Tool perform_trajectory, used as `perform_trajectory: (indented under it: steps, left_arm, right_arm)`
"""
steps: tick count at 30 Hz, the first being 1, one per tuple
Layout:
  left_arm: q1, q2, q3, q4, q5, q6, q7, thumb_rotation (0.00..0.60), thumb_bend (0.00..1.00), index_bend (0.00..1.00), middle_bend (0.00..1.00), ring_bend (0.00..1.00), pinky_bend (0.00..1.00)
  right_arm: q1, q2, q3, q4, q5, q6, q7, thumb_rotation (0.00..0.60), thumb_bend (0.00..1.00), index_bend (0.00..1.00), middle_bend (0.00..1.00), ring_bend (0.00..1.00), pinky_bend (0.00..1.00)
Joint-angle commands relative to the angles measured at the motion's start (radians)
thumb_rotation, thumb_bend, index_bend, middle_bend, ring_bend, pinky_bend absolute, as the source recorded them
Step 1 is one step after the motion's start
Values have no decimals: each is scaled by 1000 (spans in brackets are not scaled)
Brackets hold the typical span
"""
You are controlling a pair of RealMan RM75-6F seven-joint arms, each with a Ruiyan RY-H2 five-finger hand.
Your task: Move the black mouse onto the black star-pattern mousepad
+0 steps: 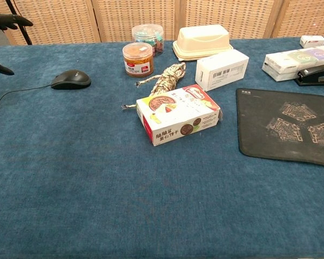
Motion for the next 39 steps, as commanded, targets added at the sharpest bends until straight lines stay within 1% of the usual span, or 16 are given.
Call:
perform_trajectory:
  steps: [1,4,10,16,18,21,23,26,32,39]
  left_arm:
    - [-88,-100,-5,133,-36,-101,-32,600,80,0,0,0,0]
    - [-135,-147,4,209,-39,-159,-25,600,81,0,0,0,1]
    - [-188,-228,15,317,-53,-229,-25,600,81,0,0,0,66]
    - [-219,-298,33,400,-52,-272,-49,600,81,2,0,4,110]
    - [-225,-317,39,426,-49,-277,-56,600,82,21,9,27,131]
    - [-233,-347,44,466,-48,-273,-66,600,90,87,64,101,205]
    - [-240,-365,44,491,-50,-273,-66,600,102,150,121,153,251]
    - [-255,-390,46,527,-52,-285,-57,600,111,233,197,213,291]
    - [-274,-426,46,571,-61,-301,-30,600,117,313,269,272,337]
    - [-282,-468,40,607,-74,-287,6,600,129,421,365,352,385]
  right_arm:
    - [7,-5,6,11,18,-18,-2,600,0,0,0,0,0]
    - [11,-8,10,19,32,-31,-4,600,0,0,0,0,0]
    - [15,-11,19,32,60,-49,-3,600,0,0,0,0,0]
    - [17,-10,27,43,81,-63,7,600,0,0,0,0,0]
    - [17,-10,29,46,85,-67,11,600,0,0,0,0,0]
    - [19,-11,30,51,89,-74,17,600,0,0,0,0,0]
    - [20,-11,30,55,92,-80,20,600,0,0,0,0,0]
    - [21,-11,31,57,94,-85,24,600,0,0,0,0,0]
    - [21,-10,31,59,95,-88,32,600,0,0,0,0,0]
    - [18,-7,31,60,94,-92,52,600,0,0,0,0,0]
